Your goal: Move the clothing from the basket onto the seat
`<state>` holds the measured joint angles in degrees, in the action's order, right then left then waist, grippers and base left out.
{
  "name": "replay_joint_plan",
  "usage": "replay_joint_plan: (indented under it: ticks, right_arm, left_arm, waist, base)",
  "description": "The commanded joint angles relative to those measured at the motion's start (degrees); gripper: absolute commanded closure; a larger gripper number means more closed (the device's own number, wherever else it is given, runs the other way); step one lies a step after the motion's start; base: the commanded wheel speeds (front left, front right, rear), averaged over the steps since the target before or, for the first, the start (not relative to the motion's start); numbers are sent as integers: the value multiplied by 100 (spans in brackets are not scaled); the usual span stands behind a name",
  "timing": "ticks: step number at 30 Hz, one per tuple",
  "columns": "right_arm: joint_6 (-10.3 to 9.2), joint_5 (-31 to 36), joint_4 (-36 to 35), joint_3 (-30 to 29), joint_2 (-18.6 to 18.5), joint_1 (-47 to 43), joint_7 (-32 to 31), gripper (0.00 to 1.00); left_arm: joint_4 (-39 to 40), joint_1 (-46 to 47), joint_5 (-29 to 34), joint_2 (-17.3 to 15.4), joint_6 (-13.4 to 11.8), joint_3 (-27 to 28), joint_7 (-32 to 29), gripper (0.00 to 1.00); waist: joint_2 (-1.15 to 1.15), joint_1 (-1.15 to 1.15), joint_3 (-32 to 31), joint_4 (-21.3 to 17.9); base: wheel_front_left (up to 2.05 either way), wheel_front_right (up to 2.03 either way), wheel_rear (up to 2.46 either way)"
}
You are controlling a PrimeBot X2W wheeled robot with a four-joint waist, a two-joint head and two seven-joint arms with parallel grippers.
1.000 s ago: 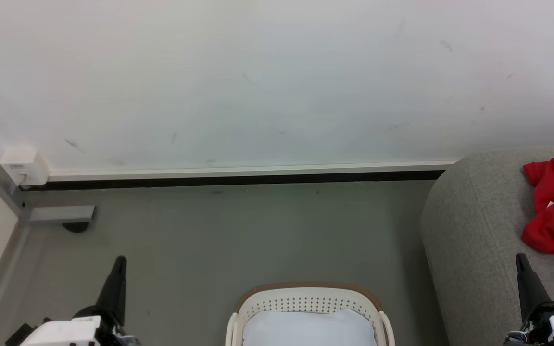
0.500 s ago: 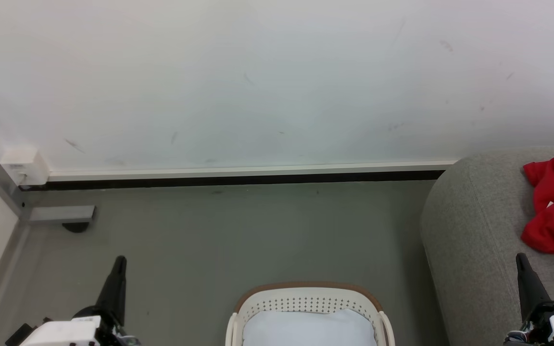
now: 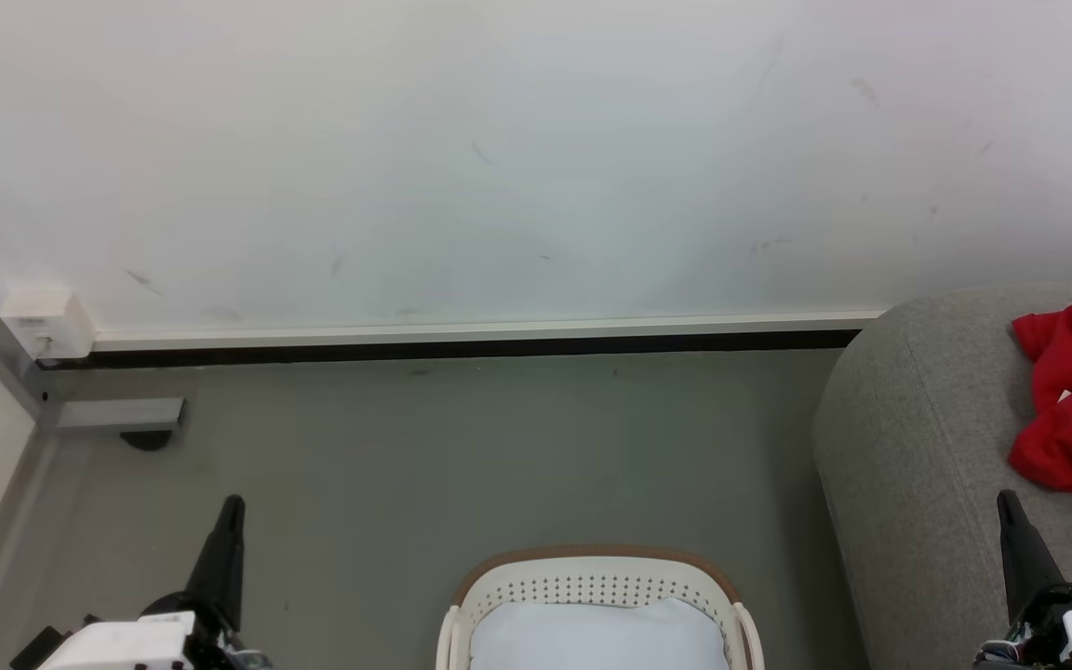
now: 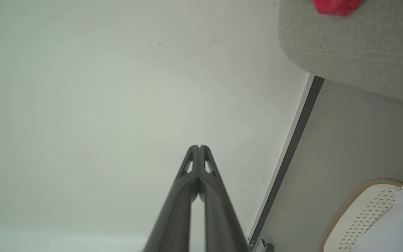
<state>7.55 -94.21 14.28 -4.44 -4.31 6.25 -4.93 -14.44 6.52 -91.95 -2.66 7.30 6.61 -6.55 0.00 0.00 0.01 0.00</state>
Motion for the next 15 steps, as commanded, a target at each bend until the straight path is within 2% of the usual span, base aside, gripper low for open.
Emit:
replay_joint_plan:
  ticks: [1, 15]
  right_arm:
    - [-12, 15, 6, -25, -15, 47, -10, 100]
    - [-12, 25, 8, -36, -7, 47, -22, 100]
  left_arm:
    - [-1, 41, -69, -40, 35, 12, -30, 100]
    - [-2, 41, -69, -40, 35, 12, -29, 100]
  waist:
    - [0, 0, 0, 0]
    - [0, 0, 0, 0]
  base:
    - [0, 0, 0]
    - [0, 0, 0]
